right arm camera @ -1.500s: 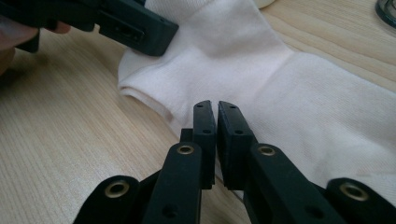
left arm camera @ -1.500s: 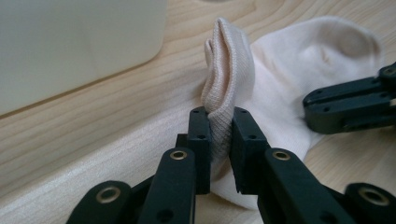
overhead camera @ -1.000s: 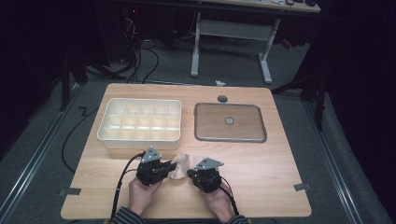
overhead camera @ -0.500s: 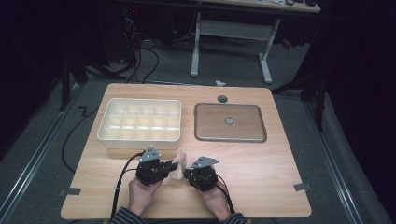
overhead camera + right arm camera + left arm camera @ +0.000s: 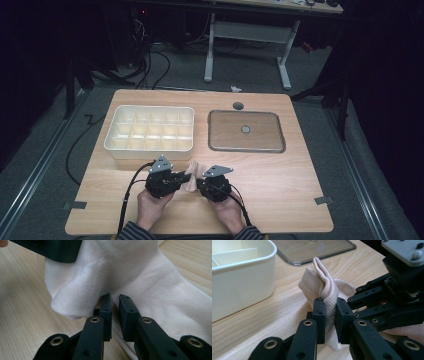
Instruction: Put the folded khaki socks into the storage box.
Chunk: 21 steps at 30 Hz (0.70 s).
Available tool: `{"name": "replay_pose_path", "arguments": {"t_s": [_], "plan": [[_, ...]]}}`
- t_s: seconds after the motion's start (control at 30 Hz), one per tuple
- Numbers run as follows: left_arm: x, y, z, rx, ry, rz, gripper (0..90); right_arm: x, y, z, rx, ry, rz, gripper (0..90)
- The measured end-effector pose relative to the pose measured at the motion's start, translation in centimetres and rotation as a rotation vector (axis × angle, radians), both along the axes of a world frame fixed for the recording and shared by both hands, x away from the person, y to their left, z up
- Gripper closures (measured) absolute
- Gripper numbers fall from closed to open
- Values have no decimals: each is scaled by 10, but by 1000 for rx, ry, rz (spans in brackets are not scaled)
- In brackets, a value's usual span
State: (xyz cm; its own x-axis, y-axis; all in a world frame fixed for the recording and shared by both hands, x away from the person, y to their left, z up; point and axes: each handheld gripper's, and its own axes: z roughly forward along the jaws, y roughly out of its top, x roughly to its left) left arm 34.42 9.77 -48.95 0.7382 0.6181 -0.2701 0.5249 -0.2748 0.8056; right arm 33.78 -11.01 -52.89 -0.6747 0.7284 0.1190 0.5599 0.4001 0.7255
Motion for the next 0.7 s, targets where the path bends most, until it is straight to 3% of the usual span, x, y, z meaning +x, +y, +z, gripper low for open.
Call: {"name": "replay_pose_path", "arguments": {"t_s": [0.43,0.7], "plan": [[0,4,0,-25,4,4,803,3,14,-1,10,14,37,825],[-2,8,-3,-10,14,11,803,2,20,0,7,21,50,804]]}}
